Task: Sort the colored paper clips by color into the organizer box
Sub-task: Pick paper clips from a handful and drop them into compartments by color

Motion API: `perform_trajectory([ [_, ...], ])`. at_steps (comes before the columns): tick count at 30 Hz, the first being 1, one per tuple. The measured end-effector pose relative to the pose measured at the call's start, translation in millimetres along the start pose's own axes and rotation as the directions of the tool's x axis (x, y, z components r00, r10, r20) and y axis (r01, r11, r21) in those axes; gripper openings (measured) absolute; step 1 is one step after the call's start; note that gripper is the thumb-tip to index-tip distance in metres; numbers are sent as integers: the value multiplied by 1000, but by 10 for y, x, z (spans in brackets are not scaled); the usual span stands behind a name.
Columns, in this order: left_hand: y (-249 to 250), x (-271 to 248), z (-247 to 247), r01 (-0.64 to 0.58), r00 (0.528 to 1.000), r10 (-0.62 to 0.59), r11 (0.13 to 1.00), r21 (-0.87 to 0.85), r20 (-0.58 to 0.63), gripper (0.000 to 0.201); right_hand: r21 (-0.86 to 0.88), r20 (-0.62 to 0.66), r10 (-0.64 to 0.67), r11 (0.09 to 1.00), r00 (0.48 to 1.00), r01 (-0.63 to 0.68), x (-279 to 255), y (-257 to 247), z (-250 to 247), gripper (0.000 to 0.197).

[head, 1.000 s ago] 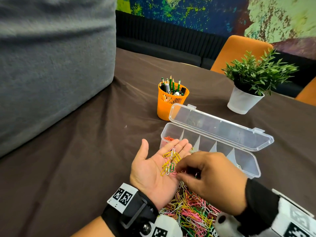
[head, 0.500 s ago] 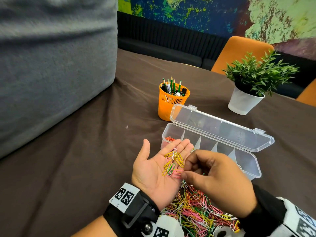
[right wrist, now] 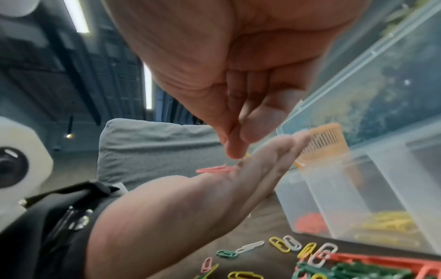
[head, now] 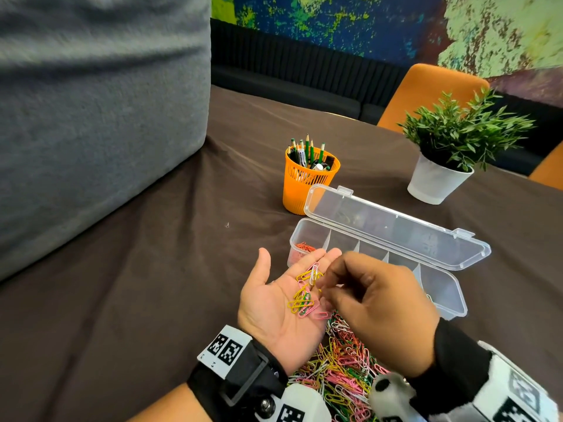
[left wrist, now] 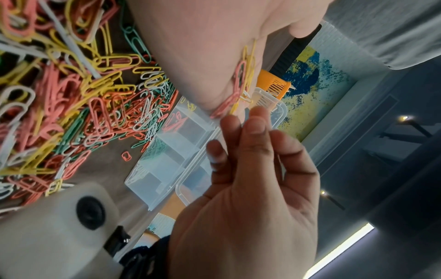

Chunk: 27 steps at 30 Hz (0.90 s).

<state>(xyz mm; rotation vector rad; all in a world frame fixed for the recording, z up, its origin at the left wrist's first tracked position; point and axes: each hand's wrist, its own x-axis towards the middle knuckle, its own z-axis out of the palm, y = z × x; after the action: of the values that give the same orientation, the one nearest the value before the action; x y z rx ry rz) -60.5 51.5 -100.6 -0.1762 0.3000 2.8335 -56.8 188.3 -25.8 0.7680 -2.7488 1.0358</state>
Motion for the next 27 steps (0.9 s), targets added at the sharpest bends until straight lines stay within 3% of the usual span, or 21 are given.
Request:
perform_trajectory([
  [3, 20, 10, -11, -20, 1000, 20, 1000, 5, 8, 91, -93, -7, -96, 991, 995, 95, -30, 4, -90, 20],
  [7, 27, 3, 3, -20, 1000, 20, 1000, 0, -4, 90, -168, 205, -147, 969, 968, 183, -119, 21, -80, 18],
  [9, 21, -4, 11, -17, 1000, 17, 1000, -3, -6, 90, -193, 217, -156, 961, 964, 199, -136, 70, -48, 15],
  [16, 25, -24, 42, 0, 1000, 0, 1000, 25, 20, 91, -167, 148, -112, 976, 983, 136, -93, 55, -37, 10],
  [22, 21, -14, 20, 5, 1000, -6, 1000, 8, 24, 92, -228, 185, -100, 963, 978, 141, -117, 33, 48, 15],
  [25, 16, -16, 3, 0, 1000, -1, 1000, 30, 29, 91, -170, 194, -77, 979, 978, 111, -120, 45, 99, 3],
  [27, 9, -18, 5, -8, 1000, 7, 999, 49, 29, 90, -127, 219, -45, 989, 975, 74, -114, 52, 124, 6],
])
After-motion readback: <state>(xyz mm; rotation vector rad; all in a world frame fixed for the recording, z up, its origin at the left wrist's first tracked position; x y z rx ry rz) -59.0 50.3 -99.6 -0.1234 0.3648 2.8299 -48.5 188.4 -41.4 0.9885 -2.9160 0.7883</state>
